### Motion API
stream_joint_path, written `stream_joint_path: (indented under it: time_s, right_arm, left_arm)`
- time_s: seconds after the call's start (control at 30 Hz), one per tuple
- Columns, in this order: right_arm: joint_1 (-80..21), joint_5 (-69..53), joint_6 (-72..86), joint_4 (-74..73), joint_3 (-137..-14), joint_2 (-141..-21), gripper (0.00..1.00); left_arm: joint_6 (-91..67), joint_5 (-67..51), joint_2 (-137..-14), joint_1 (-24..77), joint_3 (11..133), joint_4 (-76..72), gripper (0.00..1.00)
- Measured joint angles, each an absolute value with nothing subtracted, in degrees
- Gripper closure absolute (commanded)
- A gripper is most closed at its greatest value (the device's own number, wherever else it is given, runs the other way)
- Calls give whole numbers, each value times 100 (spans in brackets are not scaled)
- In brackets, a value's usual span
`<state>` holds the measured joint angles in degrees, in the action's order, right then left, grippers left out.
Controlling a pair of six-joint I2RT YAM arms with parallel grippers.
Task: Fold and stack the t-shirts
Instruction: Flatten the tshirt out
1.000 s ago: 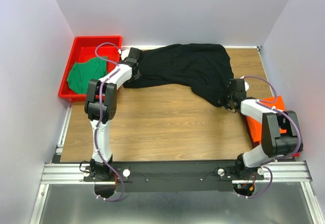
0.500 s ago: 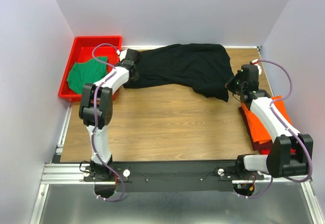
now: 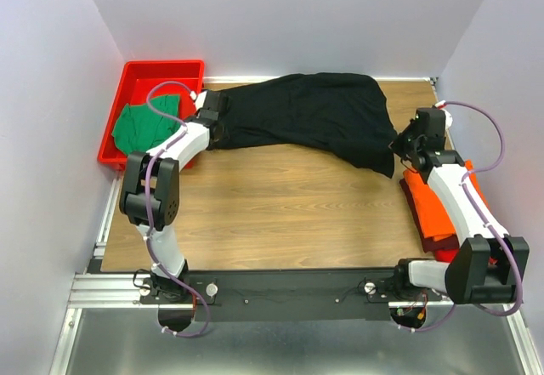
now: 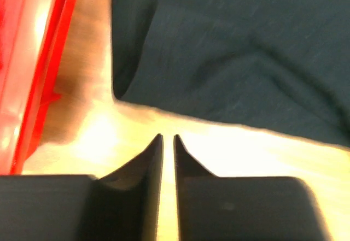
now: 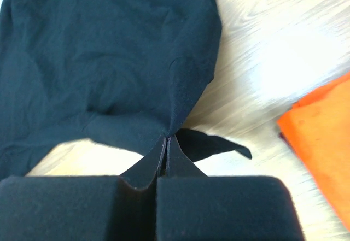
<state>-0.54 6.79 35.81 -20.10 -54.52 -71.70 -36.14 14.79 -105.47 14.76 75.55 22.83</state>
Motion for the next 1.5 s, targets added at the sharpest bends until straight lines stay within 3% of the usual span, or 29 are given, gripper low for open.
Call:
stream_joint_path:
  time_s: [0.1,0.43,0.73,1.23,1.3,1.5]
  right_arm:
    - [134,705,3551,-2047,-5531,-7227,99]
    - [397,701,3551,-2093,-5454,-7100,99]
    - [421,489,3557,-2112,-5229,-7072,99]
    - [421,320,3555,-2110,-5175,-7166,100]
    - [421,305,3555,-2108,-5164,-7170,99]
    - [421,268,3555,-2104,-5135,-7181,99]
  left_arm:
    - [-3605,1481,-10726,1470,8123,2331,56]
    - [-3489,1616,-11885,1404,10200,2600,56]
    - [-3489,1610,-12593,1398,10252,2980,55]
    - [-3489,1402,-12613,1417,9821,2919,55]
    - [-3492,1391,-12613,1426,9789,2893,58]
    - [-3476,1337,-12613,1444,9692,2792,80]
